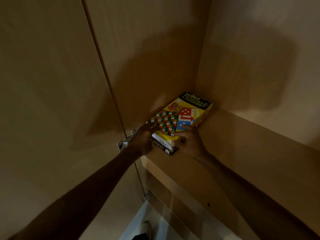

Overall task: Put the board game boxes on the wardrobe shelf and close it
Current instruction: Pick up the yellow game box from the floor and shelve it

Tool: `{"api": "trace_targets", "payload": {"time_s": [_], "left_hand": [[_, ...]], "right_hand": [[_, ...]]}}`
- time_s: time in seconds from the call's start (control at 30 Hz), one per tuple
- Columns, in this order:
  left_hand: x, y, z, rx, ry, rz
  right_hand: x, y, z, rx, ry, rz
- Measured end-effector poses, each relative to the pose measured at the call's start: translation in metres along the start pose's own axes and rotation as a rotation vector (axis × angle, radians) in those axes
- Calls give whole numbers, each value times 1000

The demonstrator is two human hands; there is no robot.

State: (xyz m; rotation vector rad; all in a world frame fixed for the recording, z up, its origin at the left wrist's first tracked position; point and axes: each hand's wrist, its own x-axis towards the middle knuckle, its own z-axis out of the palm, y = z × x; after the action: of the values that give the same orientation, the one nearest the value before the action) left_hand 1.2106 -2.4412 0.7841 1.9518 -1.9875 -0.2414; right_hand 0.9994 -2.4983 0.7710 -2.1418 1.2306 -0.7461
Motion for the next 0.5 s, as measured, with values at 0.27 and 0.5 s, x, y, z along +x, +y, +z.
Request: {"api": "trace_targets", "payload": {"time_s": [0.27,0.5], "left_hand": [[-11,-1,4,-117,33,-17],[-87,9,20,-601,170,-371]], "right_hand": [[-9,-1,2,19,-17,6],[-67,-10,15,270,195,-54]]}}
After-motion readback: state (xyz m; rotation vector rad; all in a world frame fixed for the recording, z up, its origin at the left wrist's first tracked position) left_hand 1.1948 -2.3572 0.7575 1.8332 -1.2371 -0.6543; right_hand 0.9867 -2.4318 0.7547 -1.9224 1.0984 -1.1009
